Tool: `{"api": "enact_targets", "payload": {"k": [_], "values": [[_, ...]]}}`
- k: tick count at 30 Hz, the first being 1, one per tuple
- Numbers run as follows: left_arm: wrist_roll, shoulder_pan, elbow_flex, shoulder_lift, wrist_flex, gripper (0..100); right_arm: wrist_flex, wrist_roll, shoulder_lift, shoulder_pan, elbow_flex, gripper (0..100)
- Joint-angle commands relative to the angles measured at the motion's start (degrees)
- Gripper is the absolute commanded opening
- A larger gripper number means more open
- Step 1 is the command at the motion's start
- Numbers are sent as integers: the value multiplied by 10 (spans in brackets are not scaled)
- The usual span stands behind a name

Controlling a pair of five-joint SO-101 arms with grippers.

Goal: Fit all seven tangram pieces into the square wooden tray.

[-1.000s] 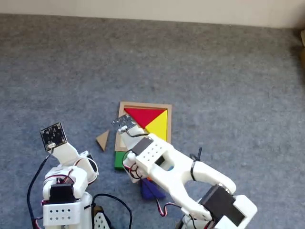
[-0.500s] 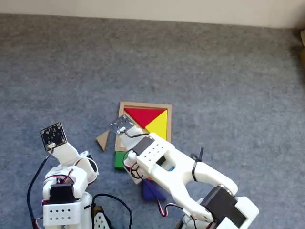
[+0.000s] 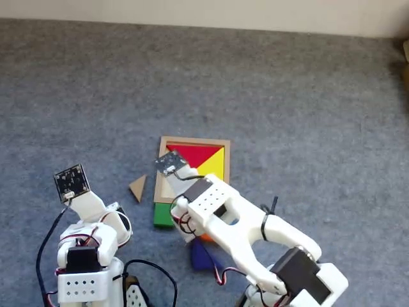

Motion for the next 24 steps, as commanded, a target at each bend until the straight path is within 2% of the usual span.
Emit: {"api": "enact_targets", "payload": {"k": [1, 8, 16, 24], "values": [[-4, 12, 13, 4, 3, 43, 4, 5, -34, 15, -28, 180], [-4, 12, 13, 4, 3, 43, 4, 8, -34, 15, -28, 71], [-4, 12, 13, 4, 3, 43, 4, 6, -38, 15, -28, 67], [-4, 12, 13, 4, 3, 43, 3, 6, -187, 19, -21, 67]]}}
